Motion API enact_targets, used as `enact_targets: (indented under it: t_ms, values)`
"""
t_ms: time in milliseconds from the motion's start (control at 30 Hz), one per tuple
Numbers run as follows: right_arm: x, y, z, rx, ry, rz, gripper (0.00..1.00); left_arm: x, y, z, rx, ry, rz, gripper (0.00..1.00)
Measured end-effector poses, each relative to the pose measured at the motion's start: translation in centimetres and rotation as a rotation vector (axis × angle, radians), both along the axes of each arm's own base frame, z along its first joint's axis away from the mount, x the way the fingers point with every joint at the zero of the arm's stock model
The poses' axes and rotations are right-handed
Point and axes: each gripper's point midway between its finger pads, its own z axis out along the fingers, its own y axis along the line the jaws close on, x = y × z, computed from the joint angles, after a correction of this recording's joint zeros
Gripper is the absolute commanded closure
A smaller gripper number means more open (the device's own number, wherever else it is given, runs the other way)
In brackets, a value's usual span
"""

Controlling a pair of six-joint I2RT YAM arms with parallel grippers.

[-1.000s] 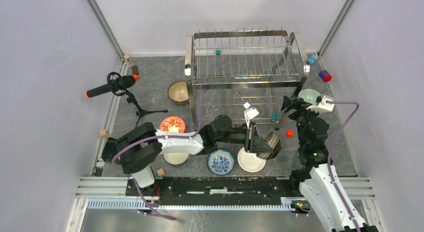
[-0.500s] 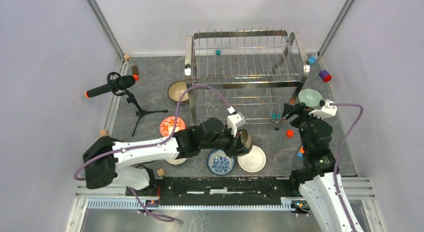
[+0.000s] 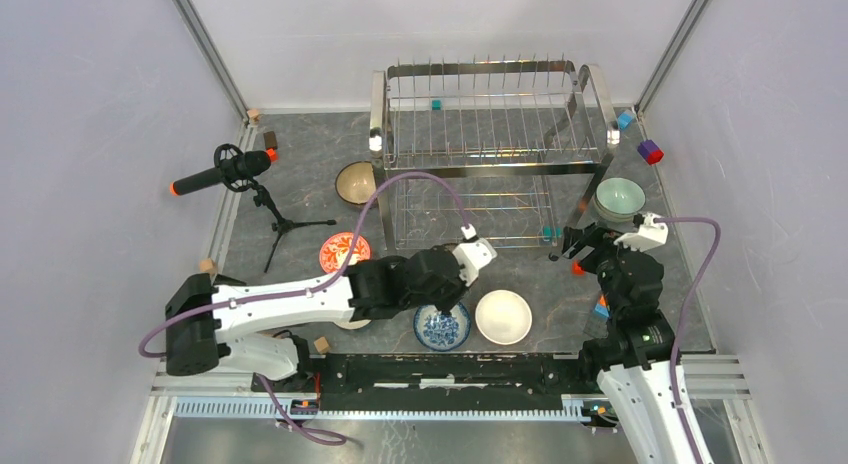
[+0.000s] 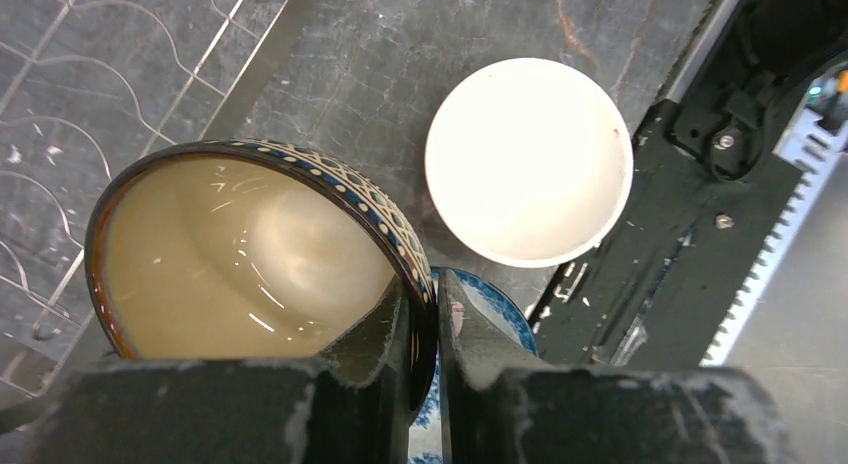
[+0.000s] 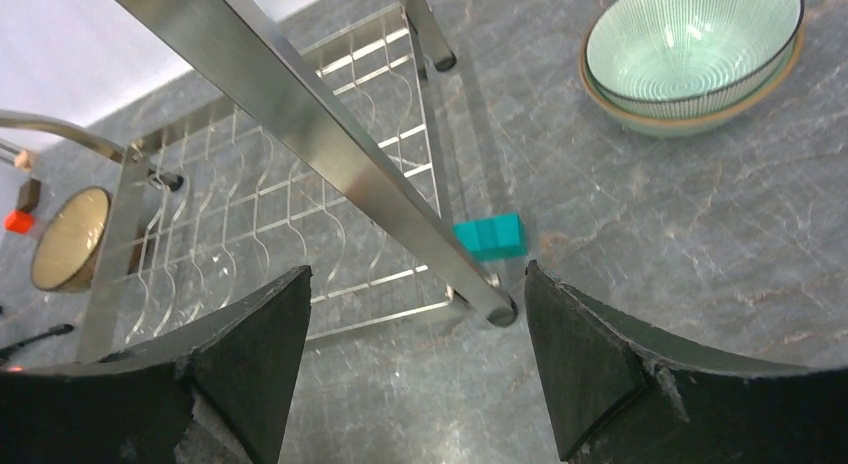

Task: Unload the bowls from the dish rack
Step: Place the bowl at the center of the board.

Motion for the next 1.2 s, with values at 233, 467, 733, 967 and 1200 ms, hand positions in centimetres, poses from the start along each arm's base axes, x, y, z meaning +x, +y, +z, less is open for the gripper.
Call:
enact_targets:
  t_ms: [233, 467, 733, 967, 1200]
  values:
    - [-1.1, 0.1, -3.1, -0.012, 0.075, 0.015, 0.17, 0.4, -1.8, -1.9, 0.152, -0.131, -0.058, 0.98]
    - [-1.6, 0.4, -6.3, -0.014, 0.137, 0.037, 0.17, 1.8, -2.7, -5.4, 0.325, -0.227, -0.092, 0.98]
    - [-1.9, 0.9, -7.5, -0.012, 0.154, 0.059, 0.17, 3.3, -4.3, -7.2, 0.414, -0.284, -0.107, 0.98]
    - [-2.2, 1.4, -8.5, -0.005, 0.171, 0.086, 0.18, 3.8, -4.9, -9.0, 0.463, -0.287, -0.111, 0.98]
    - [-2.5, 1.8, -9.8, 0.012, 0.195, 0.103, 0.17, 3.7, -4.8, -10.3, 0.494, -0.271, -0.122, 0.98]
